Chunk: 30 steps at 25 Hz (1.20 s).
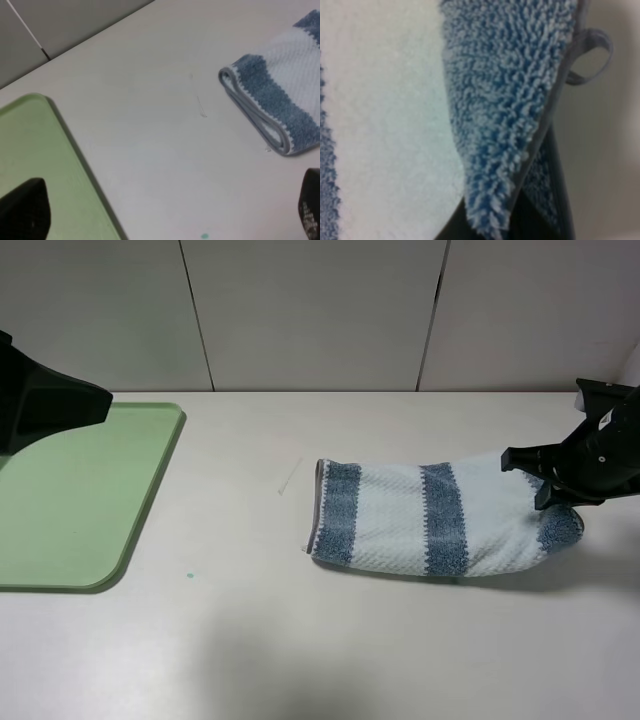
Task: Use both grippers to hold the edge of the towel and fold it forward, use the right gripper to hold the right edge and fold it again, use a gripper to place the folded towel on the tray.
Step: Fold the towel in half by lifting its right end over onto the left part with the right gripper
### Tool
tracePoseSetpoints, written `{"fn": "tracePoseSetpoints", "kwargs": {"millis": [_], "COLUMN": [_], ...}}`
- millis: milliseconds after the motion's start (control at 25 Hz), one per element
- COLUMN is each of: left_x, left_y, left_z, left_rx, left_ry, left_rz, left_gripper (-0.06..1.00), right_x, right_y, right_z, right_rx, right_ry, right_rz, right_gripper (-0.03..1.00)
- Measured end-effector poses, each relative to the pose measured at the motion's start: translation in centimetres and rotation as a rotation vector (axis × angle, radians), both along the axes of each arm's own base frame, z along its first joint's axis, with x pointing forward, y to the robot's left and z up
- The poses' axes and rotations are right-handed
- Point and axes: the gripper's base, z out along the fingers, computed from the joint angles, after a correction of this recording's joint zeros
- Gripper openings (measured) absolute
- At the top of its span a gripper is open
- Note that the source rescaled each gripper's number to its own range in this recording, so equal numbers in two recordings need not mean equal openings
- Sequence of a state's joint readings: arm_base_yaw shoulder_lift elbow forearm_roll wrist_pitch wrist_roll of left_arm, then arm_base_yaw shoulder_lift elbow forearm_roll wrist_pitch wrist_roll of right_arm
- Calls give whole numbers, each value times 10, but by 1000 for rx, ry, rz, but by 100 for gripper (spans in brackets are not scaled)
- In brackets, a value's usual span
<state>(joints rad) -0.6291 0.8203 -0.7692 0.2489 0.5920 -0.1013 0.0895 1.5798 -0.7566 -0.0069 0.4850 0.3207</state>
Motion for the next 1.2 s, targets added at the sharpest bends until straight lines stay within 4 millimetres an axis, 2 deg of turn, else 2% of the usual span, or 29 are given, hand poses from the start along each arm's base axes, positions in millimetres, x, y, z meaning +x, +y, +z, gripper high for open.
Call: {"fn": "tracePoseSetpoints", "kwargs": {"millis": [400,840,1200], "left_x": [0,0,0], "left_y": [0,0,0], "left_z": [0,0,0], "left_rx": [-1,-1,-1], "left_ry": [1,1,1], "left_rz": [0,0,0], "left_gripper": [100,100,100], "right_x": [-2,8,5], "right_y": [3,45,77], "right_z": [5,27,37], "right_rx": [-1,22,49], "right_ry": [2,-44,-56], "right_rz": [15,123,202], "right_gripper": [2,2,2]}}
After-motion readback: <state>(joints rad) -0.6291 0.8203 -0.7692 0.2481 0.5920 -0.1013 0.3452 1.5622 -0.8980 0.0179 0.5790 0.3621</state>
